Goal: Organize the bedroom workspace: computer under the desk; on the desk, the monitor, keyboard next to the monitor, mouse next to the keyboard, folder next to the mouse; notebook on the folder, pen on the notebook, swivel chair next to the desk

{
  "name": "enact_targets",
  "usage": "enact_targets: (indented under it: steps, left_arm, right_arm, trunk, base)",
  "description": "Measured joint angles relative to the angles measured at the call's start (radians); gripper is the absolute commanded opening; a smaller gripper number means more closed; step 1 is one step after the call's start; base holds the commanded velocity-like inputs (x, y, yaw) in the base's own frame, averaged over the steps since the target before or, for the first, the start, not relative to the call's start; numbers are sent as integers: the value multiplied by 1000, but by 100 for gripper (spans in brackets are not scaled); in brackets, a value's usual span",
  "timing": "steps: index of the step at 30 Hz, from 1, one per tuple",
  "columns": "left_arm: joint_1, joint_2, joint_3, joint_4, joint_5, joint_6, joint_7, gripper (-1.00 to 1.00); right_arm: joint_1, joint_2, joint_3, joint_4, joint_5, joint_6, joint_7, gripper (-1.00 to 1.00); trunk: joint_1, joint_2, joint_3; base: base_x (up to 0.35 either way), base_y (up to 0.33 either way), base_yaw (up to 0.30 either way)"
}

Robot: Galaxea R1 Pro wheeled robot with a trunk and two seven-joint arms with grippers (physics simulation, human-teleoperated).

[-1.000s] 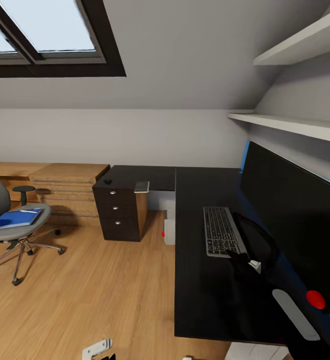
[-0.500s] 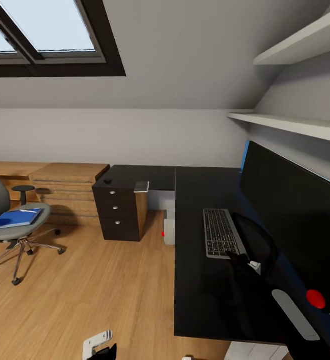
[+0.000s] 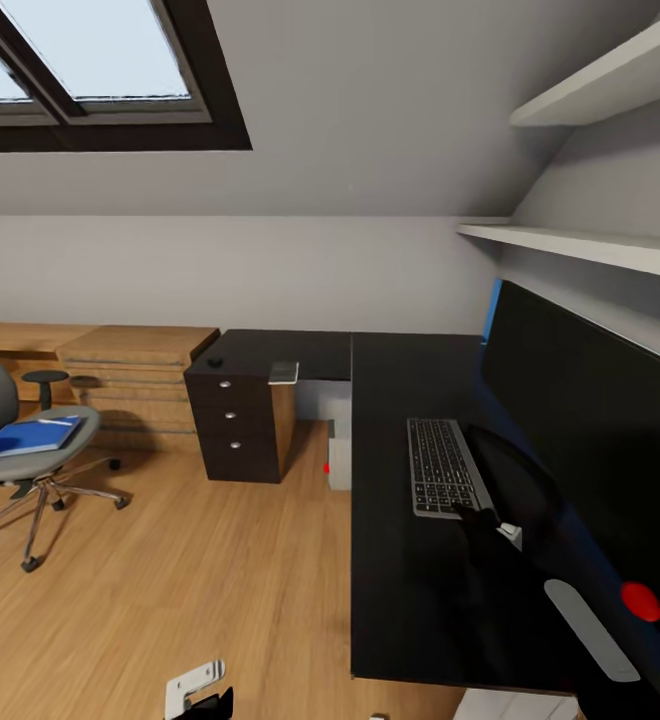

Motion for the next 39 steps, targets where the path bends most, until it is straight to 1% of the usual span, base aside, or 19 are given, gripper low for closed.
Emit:
enact_targets:
  steps: [15,16,28,39]
  left_arm:
    - [0,0,-1,3,0,1,3,100]
    - [0,0,-1,3,0,1,3,100]
    - [0,0,-1,3,-1,0,2,100]
    - [0,0,0,3,-2,1,2,100]
  right_arm:
    - [0,0,-1,0,0,-1,0,-100]
    - [0,0,-1,0,0,0,0,100]
    - [0,0,-1,0,-2,0,3,100]
    - [0,-1,-3,0,-2,0,5,100]
  trunk:
    - [0,0,0]
    - [0,0,0]
    - [0,0,0]
    - [0,0,0]
  base:
    - [20,4,0]
    - [0,0,0]
    - [-1,-1,0]
    - [-64,-51,0]
